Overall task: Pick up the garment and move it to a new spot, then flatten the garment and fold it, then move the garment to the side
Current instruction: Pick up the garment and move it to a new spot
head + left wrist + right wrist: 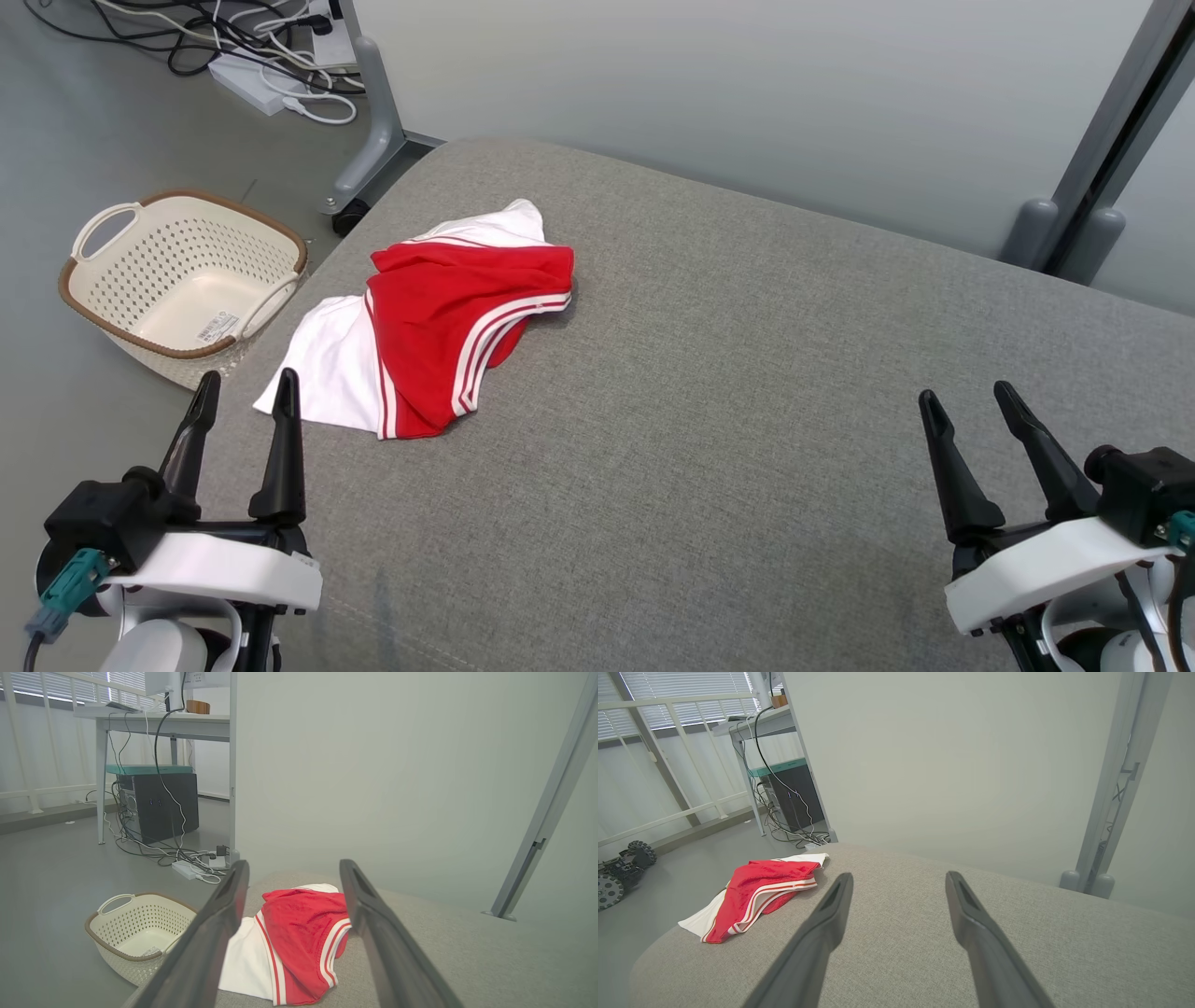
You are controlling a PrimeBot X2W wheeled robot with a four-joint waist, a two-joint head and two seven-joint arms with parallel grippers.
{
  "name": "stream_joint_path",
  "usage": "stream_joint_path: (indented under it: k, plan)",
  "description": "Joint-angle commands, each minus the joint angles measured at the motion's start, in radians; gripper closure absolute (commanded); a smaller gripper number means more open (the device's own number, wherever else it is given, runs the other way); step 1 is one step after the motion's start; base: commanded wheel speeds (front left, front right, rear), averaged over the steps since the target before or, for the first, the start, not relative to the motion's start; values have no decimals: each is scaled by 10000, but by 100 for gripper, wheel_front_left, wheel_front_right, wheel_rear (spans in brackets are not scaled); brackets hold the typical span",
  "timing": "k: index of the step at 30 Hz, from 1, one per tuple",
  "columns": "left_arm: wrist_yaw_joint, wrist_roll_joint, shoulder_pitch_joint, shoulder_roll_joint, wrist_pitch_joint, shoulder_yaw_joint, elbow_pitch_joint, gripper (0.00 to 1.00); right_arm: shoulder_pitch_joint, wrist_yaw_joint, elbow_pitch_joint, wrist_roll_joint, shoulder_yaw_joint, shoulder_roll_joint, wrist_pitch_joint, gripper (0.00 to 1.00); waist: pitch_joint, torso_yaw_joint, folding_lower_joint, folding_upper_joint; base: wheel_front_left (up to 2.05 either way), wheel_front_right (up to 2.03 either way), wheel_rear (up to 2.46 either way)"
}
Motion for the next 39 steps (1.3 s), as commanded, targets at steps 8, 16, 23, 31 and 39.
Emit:
stream_joint_path:
  k: [8, 16, 23, 31, 39]
  plan:
    - [60, 201, -658, -216, -41, 290, 188, 0, -253, 2, -132, -20, -54, -68, 87, 0, 287, -92, 0, 0, 0, 0, 0]
    - [-601, -57, -2281, -521, -40, 628, 1413, 0, -862, 2, -599, -228, 86, -353, 486, 0, 1551, -817, 0, 0, 0, 0, 0]
    - [-1671, -482, -3879, -825, 270, 233, 5024, 0, -1454, 2, -954, -265, 104, -564, 750, 0, 2719, -1447, 0, 0, 0, 0, 0]
    - [-2281, -905, -4956, -1155, 718, -289, 8615, 0, -1764, 2, -1065, -225, 85, -709, 778, 0, 3317, -1791, 0, 0, 0, 0, 0]
    - [-2347, -1424, -5240, -1381, 1257, -667, 10145, 100, -1866, 2, -987, -138, 100, -681, 735, 0, 3322, -1816, 0, 0, 0, 0, 0]
